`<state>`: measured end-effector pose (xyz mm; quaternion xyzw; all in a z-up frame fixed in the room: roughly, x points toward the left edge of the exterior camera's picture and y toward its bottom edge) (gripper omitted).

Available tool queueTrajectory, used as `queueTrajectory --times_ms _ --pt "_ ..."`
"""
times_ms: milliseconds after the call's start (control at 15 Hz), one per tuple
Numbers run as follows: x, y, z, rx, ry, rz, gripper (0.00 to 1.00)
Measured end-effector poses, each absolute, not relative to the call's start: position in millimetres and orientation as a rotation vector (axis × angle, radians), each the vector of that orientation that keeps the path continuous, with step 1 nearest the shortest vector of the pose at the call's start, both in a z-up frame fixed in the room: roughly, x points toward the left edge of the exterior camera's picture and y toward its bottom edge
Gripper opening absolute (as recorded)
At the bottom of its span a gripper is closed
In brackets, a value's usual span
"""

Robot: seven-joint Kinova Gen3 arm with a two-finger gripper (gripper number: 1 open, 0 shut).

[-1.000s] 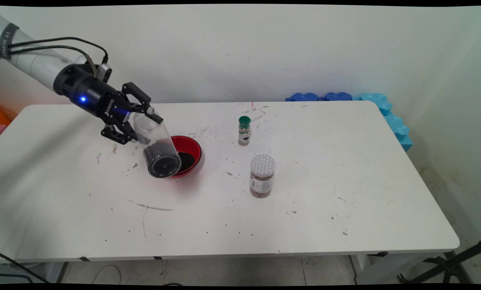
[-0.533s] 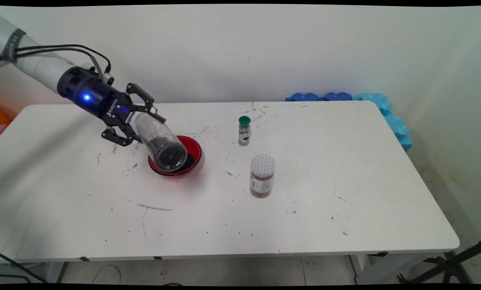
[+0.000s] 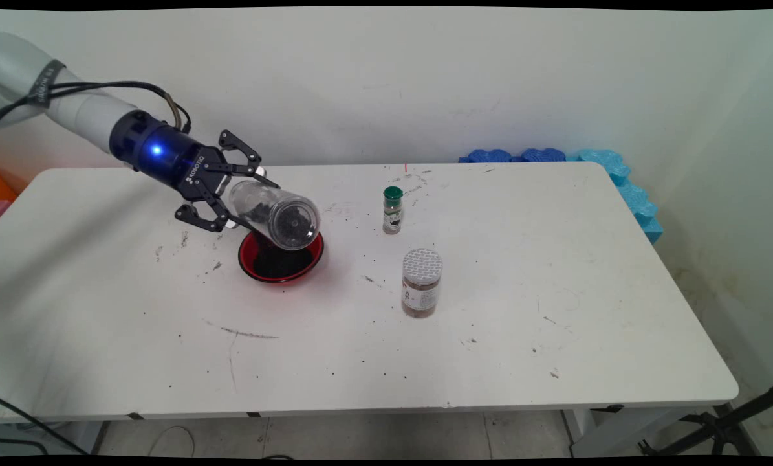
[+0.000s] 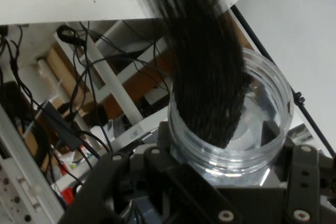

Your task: Pour the black seasoning powder in the red bowl

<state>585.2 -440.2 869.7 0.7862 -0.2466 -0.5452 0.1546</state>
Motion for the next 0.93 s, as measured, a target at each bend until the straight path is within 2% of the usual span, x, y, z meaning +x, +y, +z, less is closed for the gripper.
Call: queueTrajectory --times_ms 933 --pt "577.7 -454.2 848.0 2.271 -0.556 -1.695 0.0"
